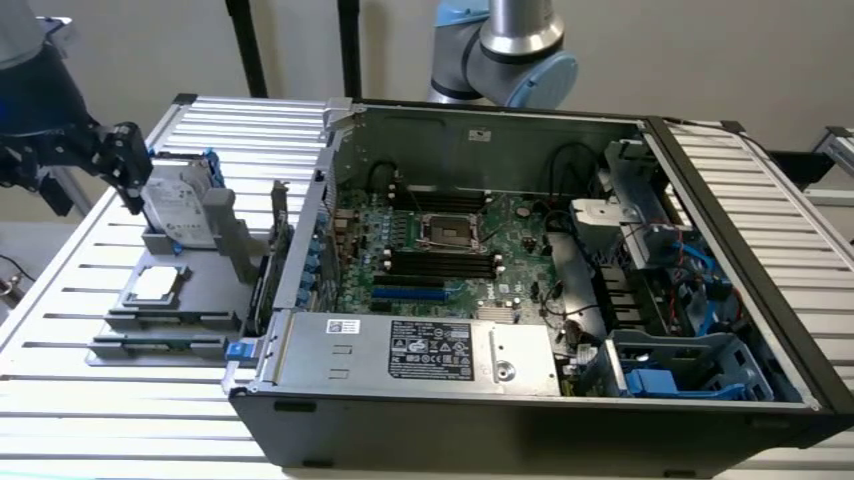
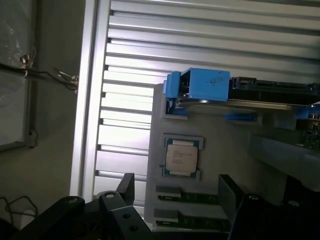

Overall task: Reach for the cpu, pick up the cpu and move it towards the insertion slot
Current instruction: 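Pick up the cpu and move it towards the insertion slot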

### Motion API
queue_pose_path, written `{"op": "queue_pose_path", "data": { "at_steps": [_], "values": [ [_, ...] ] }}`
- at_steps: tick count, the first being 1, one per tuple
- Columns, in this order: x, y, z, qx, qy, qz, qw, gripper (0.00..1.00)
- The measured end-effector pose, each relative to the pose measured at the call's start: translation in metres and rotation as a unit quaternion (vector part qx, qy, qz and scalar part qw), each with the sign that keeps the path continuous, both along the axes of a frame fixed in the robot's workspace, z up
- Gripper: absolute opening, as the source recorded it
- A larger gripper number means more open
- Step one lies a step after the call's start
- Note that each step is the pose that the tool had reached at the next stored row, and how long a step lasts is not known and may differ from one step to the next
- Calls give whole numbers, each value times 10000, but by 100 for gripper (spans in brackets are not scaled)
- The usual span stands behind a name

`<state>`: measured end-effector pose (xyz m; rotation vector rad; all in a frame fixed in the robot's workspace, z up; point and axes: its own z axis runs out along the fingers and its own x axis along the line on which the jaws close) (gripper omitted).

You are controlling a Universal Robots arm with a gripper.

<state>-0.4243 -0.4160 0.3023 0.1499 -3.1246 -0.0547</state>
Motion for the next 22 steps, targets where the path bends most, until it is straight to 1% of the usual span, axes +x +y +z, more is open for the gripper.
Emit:
{"op": "queue_pose_path", "data": {
  "at_steps": [8, 12, 22],
  "values": [
    [72, -25, -145, 0, 0, 2, 10000, 77],
    [84, -44, -218, 0, 0, 2, 10000, 77],
    [115, -71, -400, 0, 0, -35, 10000, 77]
  ]
}}
